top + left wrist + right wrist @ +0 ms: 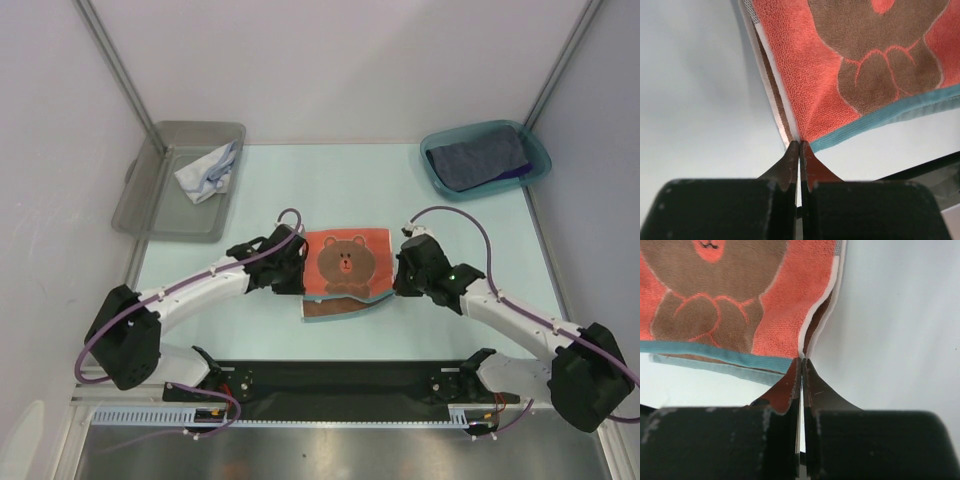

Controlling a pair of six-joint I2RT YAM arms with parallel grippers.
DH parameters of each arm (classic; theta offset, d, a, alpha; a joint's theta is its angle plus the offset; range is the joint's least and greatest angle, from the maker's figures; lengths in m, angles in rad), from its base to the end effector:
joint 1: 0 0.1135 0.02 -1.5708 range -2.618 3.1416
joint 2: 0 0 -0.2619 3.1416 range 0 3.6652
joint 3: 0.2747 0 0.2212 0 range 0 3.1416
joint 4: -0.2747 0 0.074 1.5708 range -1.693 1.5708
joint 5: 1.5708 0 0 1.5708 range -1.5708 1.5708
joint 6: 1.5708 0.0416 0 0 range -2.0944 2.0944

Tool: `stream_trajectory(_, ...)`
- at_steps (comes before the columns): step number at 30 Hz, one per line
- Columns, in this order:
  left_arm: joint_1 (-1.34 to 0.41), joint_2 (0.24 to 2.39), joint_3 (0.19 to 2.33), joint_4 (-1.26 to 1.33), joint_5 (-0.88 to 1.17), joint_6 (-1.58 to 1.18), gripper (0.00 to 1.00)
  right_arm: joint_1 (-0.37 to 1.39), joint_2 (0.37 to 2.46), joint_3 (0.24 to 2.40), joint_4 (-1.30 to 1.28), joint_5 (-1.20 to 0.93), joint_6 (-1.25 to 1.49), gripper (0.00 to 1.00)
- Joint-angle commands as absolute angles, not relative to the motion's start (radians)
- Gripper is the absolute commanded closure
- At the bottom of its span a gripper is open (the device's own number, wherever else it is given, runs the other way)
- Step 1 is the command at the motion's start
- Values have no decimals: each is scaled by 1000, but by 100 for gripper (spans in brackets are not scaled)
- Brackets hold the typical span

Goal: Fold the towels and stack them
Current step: Fold the towel

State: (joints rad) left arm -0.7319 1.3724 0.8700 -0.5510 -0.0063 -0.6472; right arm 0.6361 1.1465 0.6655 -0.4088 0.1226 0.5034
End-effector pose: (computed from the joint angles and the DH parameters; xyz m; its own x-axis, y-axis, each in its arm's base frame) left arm 0.1795 -0.1609 0.2199 -0.9173 0.0136 -0.3979 0.1415 0.9453 -0.2939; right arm 0.1649 0.1155 0.2173 -0.8020 0.0029 -0.5973 -0.1607 0.9621 0.2205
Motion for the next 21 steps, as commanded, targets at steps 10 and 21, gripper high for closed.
stream_trajectory(10, -729, 1292, 974, -649, -68, -647, 100, 534, 945, 671, -345, -90, 544, 100)
stream_trajectory(21, -729, 1296, 920, -603, -25, -657, 100, 494, 1025, 778, -505, -61, 469, 100)
